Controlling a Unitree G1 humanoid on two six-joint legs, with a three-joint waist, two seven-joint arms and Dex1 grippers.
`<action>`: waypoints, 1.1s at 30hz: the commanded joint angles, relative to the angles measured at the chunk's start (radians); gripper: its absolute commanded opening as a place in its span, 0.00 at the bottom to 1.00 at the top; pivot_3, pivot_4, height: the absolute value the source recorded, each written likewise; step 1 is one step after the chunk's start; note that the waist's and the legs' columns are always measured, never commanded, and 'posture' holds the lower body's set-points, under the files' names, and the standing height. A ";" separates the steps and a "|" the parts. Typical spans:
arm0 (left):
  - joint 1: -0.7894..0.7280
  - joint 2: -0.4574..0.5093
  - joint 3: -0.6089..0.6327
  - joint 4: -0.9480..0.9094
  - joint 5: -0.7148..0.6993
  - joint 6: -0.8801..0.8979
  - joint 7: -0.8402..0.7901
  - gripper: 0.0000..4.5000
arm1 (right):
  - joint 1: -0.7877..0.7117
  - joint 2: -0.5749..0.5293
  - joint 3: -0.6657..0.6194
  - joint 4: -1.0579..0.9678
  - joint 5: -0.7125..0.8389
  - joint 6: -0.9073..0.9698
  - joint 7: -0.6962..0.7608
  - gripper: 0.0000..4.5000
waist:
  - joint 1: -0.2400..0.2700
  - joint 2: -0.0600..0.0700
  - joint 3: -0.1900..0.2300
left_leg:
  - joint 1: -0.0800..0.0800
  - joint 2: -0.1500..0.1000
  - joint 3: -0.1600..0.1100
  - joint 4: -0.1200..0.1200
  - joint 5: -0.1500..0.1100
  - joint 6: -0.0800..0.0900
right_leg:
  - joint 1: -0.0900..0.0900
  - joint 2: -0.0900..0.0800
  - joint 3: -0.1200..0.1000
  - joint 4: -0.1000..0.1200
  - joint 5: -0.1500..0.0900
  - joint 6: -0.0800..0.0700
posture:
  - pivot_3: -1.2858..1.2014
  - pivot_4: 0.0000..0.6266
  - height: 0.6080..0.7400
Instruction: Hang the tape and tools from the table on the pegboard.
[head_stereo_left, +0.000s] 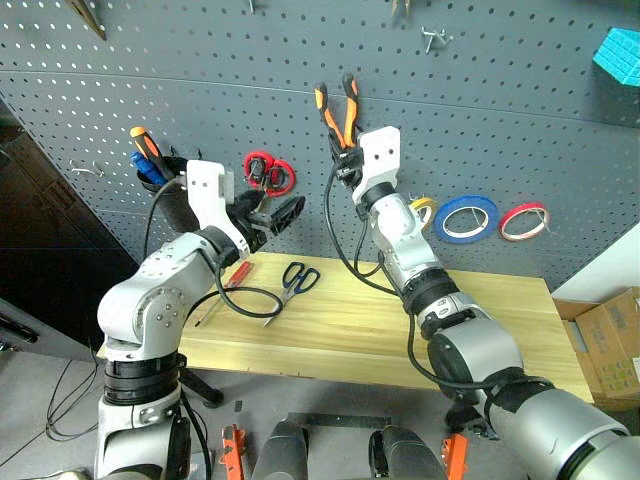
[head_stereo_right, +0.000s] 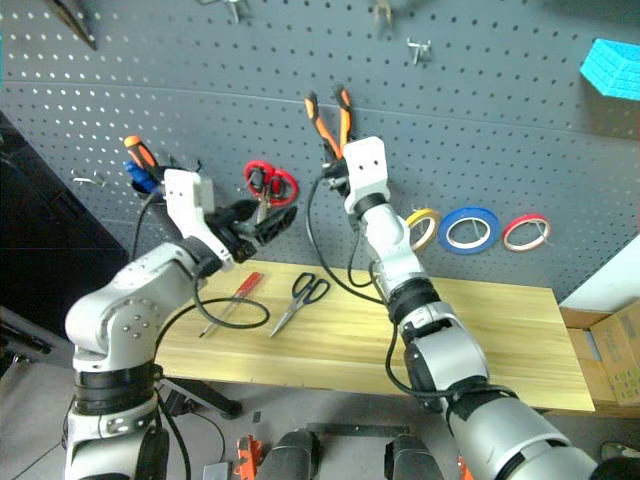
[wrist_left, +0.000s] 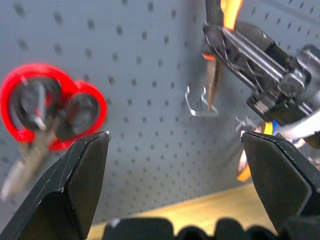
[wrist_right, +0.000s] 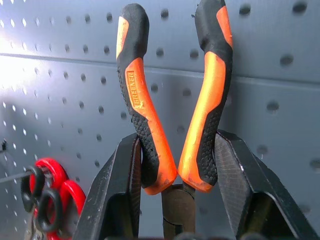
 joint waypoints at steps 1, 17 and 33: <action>0.004 0.002 -0.001 -0.043 0.004 -0.013 -0.020 1.00 | -0.051 -0.007 -0.022 0.042 -0.014 -0.086 -0.038 0.38 | 0.000 0.000 0.000 | 0.000 0.000 0.000 0.000 0.000 0.000 | 0.000 0.000 0.000 0.000 0.000 0.000 | 0.63 0.09 1.00; -0.003 0.002 -0.005 -0.052 -0.004 0.011 -0.032 1.00 | -0.158 -0.014 -0.067 0.176 -0.015 -0.164 -0.103 0.38 | 0.010 0.001 0.001 | 0.004 0.000 -0.001 0.001 0.003 0.002 | 0.002 0.001 0.000 0.003 0.001 -0.002 | 0.64 0.10 1.00; 0.012 0.010 0.012 -0.078 -0.013 0.046 -0.033 1.00 | -0.048 0.035 -0.075 0.224 -0.038 -0.159 -0.168 0.38 | 0.021 0.001 0.001 | 0.014 0.000 -0.002 -0.010 0.003 0.002 | 0.009 0.001 0.000 -0.001 -0.001 -0.005 | 0.64 0.12 1.00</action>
